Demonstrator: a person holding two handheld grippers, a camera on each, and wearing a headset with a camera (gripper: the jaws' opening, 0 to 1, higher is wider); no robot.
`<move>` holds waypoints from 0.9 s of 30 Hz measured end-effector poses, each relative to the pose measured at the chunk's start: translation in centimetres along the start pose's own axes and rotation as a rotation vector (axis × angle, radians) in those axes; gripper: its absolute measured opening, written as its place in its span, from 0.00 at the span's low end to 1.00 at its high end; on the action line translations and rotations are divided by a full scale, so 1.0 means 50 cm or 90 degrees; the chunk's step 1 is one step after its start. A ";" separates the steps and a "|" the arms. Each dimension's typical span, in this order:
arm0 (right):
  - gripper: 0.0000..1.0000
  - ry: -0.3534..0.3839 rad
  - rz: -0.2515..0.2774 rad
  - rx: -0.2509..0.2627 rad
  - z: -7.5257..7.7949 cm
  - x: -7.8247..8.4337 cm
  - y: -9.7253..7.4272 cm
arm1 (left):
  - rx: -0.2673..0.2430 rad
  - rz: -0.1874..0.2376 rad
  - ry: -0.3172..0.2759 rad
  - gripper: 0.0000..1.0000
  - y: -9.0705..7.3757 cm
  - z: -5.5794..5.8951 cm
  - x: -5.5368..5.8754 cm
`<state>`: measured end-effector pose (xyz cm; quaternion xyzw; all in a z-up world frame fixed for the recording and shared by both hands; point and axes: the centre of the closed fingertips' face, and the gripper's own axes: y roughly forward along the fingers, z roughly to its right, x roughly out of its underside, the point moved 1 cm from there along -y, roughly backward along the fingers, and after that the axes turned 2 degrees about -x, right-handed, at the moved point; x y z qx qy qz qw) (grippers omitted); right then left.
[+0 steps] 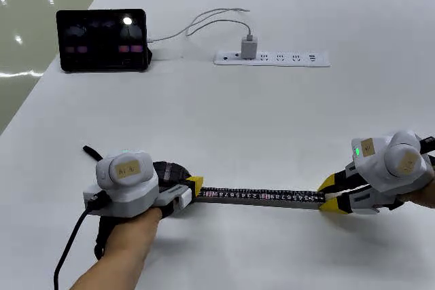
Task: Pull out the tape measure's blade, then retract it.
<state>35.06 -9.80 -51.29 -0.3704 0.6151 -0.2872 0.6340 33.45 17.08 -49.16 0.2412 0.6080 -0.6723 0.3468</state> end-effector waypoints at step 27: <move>0.10 0.002 -0.007 -0.001 0.001 0.001 0.001 | -0.008 -0.024 0.021 0.61 0.000 -0.002 0.005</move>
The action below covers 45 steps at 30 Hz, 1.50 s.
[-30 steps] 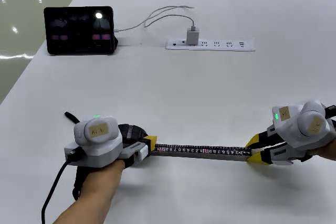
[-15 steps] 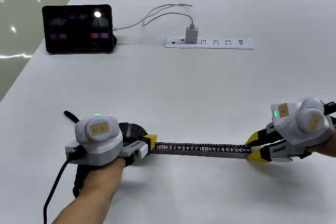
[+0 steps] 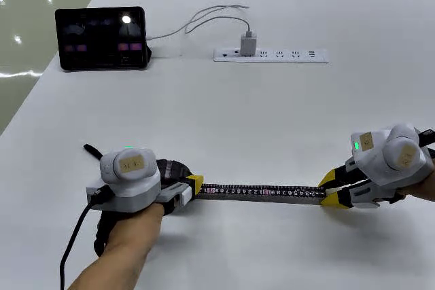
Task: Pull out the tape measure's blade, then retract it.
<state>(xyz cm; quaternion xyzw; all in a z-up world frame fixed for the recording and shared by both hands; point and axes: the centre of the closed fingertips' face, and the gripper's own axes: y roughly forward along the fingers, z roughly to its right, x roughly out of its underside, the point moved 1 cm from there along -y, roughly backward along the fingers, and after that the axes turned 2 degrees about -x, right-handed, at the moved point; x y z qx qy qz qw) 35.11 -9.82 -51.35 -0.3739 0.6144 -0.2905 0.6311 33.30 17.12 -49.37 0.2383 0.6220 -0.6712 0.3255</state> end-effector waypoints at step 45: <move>0.10 0.006 -0.004 0.002 0.002 0.000 -0.005 | 0.008 -0.009 -0.004 0.60 -0.003 -0.001 0.000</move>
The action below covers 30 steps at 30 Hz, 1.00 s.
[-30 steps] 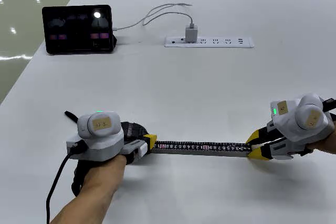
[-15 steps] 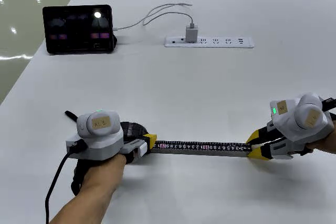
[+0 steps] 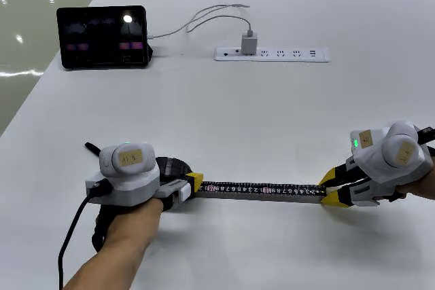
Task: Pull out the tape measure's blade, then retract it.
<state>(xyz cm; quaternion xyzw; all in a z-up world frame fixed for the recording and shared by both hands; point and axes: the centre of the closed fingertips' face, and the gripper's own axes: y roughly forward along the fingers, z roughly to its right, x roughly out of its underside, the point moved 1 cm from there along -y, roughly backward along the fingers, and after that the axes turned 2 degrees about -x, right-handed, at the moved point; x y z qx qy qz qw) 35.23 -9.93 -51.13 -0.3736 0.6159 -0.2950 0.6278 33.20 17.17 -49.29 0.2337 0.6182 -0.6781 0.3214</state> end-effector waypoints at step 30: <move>0.10 -0.008 0.010 -0.008 -0.003 -0.032 0.023 | 0.005 -0.004 -0.003 0.60 0.000 -0.001 0.001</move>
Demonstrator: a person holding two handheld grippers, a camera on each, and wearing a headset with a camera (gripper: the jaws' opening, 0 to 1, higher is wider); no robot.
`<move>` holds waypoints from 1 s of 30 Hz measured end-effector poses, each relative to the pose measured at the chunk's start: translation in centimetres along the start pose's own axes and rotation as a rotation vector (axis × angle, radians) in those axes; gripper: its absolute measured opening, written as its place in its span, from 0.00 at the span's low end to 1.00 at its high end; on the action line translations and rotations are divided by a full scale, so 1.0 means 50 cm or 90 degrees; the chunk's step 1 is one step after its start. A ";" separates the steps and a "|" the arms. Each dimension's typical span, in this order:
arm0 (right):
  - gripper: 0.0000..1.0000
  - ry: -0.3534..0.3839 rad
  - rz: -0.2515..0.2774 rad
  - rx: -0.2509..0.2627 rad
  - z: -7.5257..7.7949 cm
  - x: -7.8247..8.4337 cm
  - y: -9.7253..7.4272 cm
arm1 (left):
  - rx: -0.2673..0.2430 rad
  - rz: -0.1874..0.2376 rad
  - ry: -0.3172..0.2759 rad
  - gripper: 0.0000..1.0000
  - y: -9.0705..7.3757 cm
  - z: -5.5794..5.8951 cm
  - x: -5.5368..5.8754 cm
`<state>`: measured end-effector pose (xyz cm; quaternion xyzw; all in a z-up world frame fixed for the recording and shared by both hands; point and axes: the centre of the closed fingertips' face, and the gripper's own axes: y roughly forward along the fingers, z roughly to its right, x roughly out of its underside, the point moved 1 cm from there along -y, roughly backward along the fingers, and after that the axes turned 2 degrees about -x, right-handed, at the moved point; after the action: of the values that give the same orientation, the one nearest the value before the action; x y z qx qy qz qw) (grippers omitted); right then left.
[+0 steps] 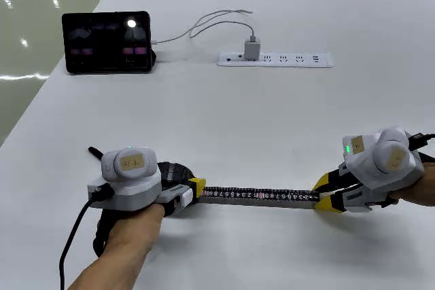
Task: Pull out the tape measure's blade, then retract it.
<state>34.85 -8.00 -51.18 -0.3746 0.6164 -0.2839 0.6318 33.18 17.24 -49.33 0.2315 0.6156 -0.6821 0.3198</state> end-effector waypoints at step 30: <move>0.10 -0.002 0.017 0.000 0.005 -0.049 0.037 | 0.004 -0.001 -0.002 0.60 0.000 0.001 0.000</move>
<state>34.71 -4.93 -51.31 -0.3670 0.6204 -0.2750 0.6362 33.18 17.20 -49.34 0.2309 0.6131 -0.6848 0.3191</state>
